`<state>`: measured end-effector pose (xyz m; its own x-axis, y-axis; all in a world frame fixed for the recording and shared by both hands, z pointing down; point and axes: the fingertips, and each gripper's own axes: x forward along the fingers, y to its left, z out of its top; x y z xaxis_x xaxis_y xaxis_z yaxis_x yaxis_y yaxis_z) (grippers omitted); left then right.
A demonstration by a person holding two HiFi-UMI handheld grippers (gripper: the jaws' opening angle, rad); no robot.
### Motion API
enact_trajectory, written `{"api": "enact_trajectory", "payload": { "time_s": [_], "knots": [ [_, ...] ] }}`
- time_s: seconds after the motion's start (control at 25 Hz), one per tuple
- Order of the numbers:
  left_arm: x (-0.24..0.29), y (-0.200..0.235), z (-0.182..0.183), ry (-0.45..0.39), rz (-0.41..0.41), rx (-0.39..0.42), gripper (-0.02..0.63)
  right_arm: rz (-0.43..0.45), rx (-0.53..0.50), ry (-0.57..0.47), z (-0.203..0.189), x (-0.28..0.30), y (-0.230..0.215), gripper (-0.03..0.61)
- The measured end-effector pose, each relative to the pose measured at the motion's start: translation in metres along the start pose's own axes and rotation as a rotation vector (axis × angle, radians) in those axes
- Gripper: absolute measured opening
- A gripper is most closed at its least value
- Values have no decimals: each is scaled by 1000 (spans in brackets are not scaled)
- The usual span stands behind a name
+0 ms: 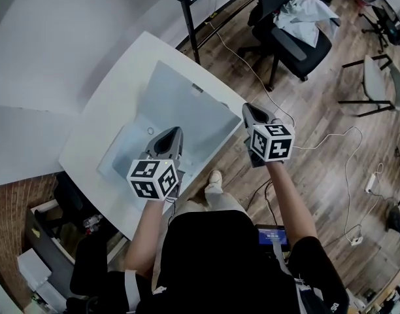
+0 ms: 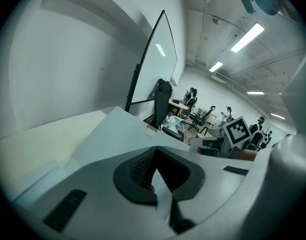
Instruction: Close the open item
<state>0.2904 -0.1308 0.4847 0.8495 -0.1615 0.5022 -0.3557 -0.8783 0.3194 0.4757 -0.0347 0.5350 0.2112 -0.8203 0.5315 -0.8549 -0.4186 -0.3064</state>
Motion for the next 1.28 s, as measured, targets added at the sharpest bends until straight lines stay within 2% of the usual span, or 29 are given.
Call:
{"api": "enact_trajectory", "payload": {
  "time_s": [0.76,1.28],
  "knots": [
    [-28,15,-7,-36,69,-25,11,84,-49,54,-13,5,26,37],
    [-41,5,-8,-39,59,-25,11,48,-47,47,-10,-13,17,37]
  ]
}}
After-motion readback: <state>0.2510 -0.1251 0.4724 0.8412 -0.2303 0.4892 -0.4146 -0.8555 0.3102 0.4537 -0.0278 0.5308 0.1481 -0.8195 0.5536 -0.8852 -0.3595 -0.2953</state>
